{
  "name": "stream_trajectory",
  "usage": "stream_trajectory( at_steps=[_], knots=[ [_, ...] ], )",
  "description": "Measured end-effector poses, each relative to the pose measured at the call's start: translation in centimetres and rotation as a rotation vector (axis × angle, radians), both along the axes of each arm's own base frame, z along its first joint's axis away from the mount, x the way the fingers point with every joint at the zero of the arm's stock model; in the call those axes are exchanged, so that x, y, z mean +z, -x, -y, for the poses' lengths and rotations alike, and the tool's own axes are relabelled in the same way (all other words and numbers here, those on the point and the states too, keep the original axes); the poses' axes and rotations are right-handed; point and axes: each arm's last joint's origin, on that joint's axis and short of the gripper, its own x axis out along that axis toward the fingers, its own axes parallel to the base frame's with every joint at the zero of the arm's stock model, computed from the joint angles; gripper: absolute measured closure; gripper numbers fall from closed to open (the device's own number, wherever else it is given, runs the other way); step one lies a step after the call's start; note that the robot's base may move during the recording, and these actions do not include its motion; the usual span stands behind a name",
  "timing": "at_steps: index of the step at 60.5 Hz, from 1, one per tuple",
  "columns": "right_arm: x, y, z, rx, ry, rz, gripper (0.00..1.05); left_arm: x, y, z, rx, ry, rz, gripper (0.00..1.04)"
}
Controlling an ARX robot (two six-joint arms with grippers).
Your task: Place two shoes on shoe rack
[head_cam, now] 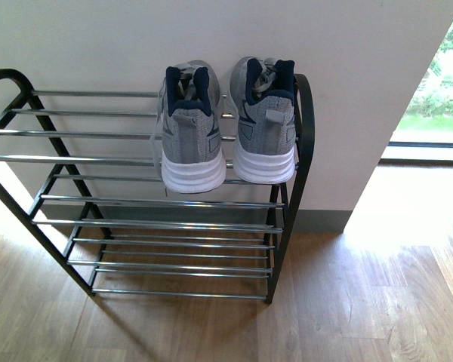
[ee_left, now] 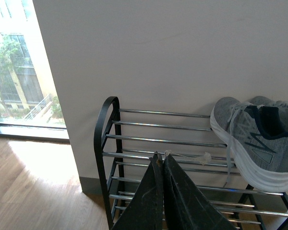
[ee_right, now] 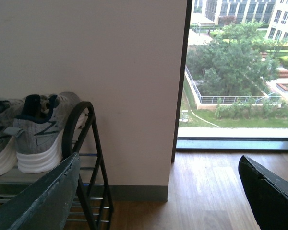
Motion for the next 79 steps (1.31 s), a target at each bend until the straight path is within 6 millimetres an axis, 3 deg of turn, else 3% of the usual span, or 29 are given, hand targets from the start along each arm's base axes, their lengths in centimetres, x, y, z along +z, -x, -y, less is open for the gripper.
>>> stream_trajectory(
  at_steps=[47,56,64,79],
  knots=[
    [0.0,0.0,0.0,0.0,0.0,0.0,0.09,-0.4,1.9,0.0,0.001,0.0,-0.018,1.03],
    [0.0,0.0,0.0,0.0,0.0,0.0,0.09,-0.4,1.9,0.0,0.001,0.0,-0.018,0.8],
    [0.0,0.0,0.0,0.0,0.0,0.0,0.09,-0.4,1.9,0.0,0.001,0.0,-0.018,0.49],
    [0.0,0.0,0.0,0.0,0.0,0.0,0.09,-0.4,1.9,0.0,0.001,-0.001,-0.018,0.08]
  ],
)
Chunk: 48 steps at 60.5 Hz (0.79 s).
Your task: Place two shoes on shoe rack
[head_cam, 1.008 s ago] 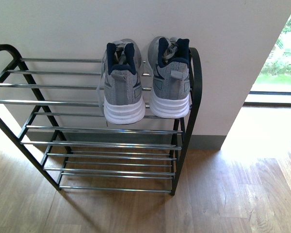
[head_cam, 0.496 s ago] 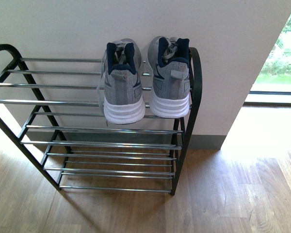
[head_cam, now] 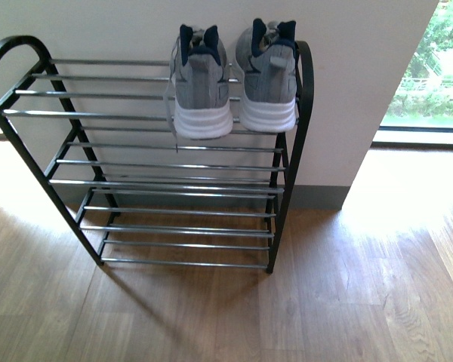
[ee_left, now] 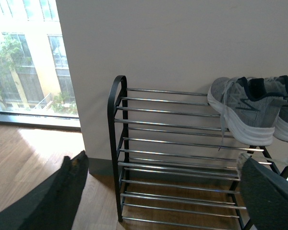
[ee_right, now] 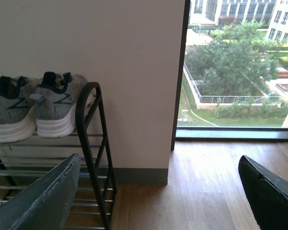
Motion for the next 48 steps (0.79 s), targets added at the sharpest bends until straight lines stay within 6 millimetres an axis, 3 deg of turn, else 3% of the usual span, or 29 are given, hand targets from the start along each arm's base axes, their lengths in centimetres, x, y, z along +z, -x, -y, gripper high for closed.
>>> stream_trajectory(
  at_steps=[48],
  knots=[
    [0.0,0.01,0.0,0.0,0.0,0.0,0.09,0.01,0.0,0.0,0.0,-0.003,0.001,0.09]
  ],
)
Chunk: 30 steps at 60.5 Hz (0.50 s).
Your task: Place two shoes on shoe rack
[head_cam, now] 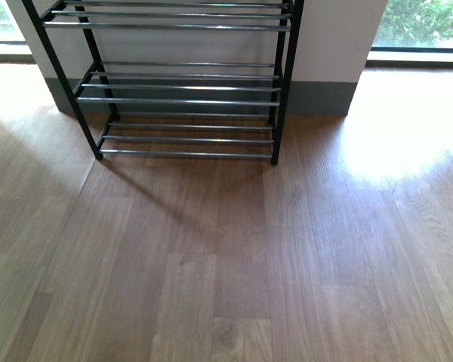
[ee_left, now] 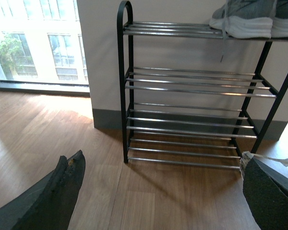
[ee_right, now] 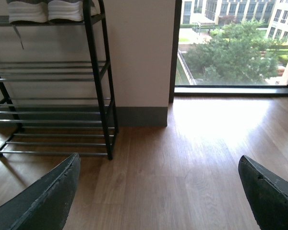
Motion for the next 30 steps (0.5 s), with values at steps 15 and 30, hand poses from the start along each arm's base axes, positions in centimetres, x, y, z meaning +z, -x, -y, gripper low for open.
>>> stream_trajectory(
  at_steps=[15,30],
  knots=[
    [0.0,0.0,-0.01,0.002,0.0,0.0,0.09,0.0,0.0,0.0,0.0,0.0,0.0,0.09],
    [0.0,0.0,0.0,0.0,0.0,0.0,0.09,0.0,0.0,0.0,-0.001,0.0,0.0,0.09]
  ],
)
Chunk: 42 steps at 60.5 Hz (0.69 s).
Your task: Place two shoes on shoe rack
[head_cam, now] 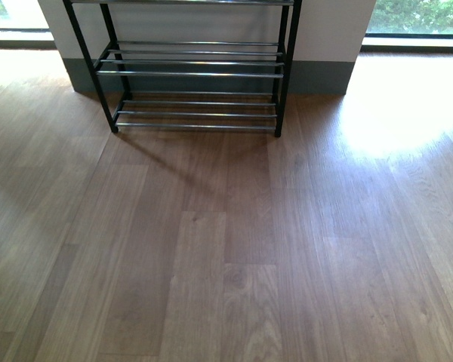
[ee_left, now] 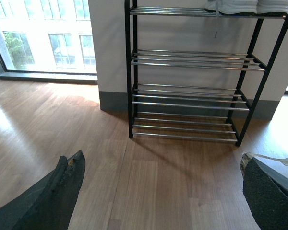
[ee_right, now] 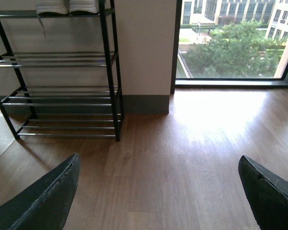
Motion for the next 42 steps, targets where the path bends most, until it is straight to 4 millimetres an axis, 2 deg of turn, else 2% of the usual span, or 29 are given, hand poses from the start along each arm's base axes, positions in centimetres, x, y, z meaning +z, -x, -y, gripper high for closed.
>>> stream_trajectory(
  at_steps=[42],
  knots=[
    [0.0,0.0,-0.01,0.003,0.0,0.0,0.09,0.0,0.0,0.0,0.0,0.0,0.0,0.09]
  ],
)
